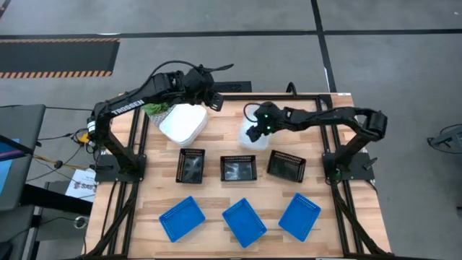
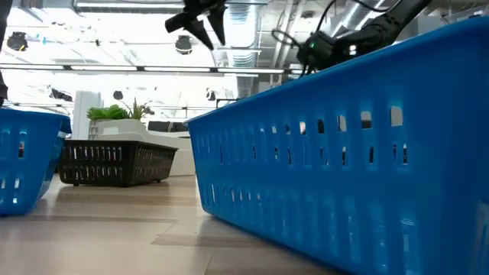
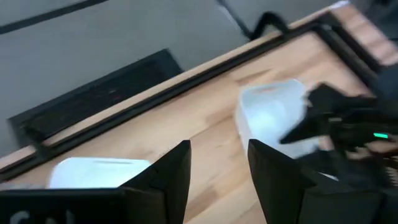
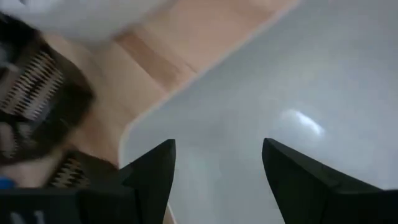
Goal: Stack baskets by color
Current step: Stack the white bin on the white bins
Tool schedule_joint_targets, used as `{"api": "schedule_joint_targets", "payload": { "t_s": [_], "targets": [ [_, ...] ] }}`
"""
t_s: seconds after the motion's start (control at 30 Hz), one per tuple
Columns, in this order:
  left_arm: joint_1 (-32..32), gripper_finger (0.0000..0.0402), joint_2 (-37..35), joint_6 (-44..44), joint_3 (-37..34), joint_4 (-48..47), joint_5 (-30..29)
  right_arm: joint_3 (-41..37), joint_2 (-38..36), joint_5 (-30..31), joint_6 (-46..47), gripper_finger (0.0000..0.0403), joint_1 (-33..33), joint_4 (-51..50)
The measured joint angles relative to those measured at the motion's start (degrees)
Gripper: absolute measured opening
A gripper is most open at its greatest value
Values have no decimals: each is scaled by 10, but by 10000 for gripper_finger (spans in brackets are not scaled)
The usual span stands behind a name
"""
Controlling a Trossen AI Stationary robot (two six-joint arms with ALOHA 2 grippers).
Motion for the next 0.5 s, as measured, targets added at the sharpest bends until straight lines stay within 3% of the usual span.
{"api": "schedule_joint_targets", "payload": {
  "t_s": [0.2,0.5],
  "targets": [
    [-7,146,4,-33,-56,38,6,0,-102,8,8,264,1,-11],
    [-26,146,45,-35,-179,232,44,0,-326,103,36,264,2,-196]
  ]
}}
